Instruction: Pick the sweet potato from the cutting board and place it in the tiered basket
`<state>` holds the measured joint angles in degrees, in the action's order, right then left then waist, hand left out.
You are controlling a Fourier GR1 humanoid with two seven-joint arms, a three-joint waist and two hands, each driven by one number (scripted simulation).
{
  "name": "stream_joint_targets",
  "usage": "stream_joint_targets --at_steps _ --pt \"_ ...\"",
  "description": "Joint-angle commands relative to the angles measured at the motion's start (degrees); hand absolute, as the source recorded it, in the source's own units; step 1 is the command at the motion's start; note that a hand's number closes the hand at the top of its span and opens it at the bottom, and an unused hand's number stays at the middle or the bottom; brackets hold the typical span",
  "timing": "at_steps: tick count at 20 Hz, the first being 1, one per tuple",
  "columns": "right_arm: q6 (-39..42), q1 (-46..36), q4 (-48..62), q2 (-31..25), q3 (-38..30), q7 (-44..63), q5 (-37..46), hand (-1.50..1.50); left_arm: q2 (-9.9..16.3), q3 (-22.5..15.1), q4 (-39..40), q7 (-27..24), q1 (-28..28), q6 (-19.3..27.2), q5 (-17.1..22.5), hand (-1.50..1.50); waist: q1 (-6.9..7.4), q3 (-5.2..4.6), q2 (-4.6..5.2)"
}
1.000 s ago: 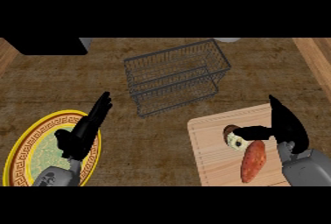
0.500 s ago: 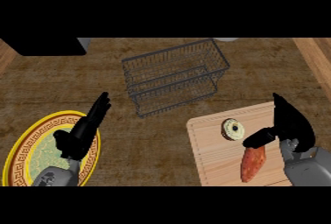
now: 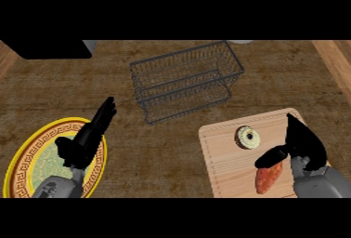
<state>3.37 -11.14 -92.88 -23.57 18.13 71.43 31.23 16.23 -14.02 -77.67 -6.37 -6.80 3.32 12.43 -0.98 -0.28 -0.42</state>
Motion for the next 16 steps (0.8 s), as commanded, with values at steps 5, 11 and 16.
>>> stream_joint_targets --at_steps 5,11,16 --pt "3.5 2.4 -0.4 6.8 -3.4 13.8 7.4 -1.5 -1.4 -0.7 -0.1 -1.1 0.4 -0.1 -1.1 0.0 0.43 0.09 0.28" --pt "4.7 9.7 -5.2 11.9 -3.0 13.8 12.6 -1.5 -2.0 0.3 1.2 1.8 -3.1 0.5 -1.3 0.0 -0.16 0.15 0.3" --pt "5.5 13.5 -7.2 13.5 -3.4 13.2 14.8 -1.5 -2.2 0.0 -0.1 0.1 -0.1 -0.1 -1.9 0.0 0.58 0.21 0.29"
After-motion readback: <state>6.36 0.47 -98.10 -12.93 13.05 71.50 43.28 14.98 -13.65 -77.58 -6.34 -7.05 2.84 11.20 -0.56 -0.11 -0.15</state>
